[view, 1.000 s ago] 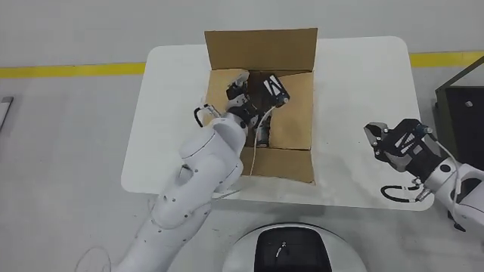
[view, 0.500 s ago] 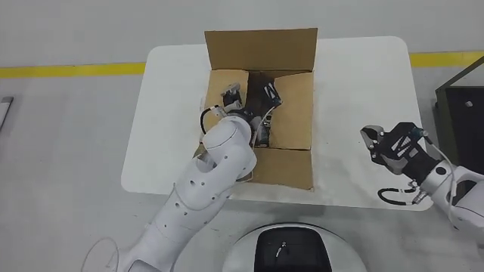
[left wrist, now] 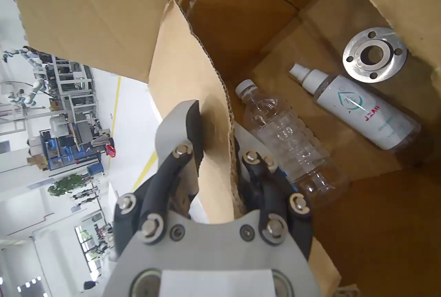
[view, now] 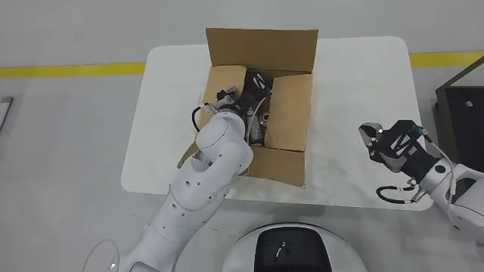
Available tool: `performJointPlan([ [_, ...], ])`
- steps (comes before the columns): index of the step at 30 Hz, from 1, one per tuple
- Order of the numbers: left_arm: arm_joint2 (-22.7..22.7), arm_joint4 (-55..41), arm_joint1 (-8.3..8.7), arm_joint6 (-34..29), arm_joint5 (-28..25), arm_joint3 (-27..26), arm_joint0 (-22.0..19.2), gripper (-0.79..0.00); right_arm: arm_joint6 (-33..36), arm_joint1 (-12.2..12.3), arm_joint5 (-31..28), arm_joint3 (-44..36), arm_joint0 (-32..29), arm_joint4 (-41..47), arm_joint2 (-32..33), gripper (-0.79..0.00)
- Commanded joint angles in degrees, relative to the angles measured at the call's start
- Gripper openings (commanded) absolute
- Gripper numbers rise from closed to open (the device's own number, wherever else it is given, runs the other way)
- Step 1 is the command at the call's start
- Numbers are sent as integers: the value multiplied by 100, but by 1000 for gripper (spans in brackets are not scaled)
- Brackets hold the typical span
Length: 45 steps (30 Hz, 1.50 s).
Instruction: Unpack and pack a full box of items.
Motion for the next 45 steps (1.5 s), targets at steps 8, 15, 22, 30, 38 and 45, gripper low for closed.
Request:
performJointPlan([
  [8, -685, -1261, -63, -341, 404, -793, 294, -785, 1, -13, -193, -68, 362, 388, 74, -785],
  [15, -1118, -2488, -103, -782, 642, -1216, 505, -785, 681, 27, -888, 225, 959, 1065, -69, -785],
  [22, -1425, -2656, -77, -888, 735, -1505, 670, -690, 1151, 34, -1216, 658, 1591, 1561, -548, -785],
  [30, -1448, -2724, -73, -864, 649, -1599, 698, -37, 1190, -32, -1202, 1296, 2178, 1650, -1331, -785],
  [38, -1609, -2543, -33, -832, 405, -1648, 665, 0, 1189, -91, -1191, 1762, 2531, 1651, -1804, -785],
  [45, -1789, -2231, 18, -624, 115, -1703, 619, 0, 1166, -120, -1129, 1911, 2691, 1656, -1972, -785],
])
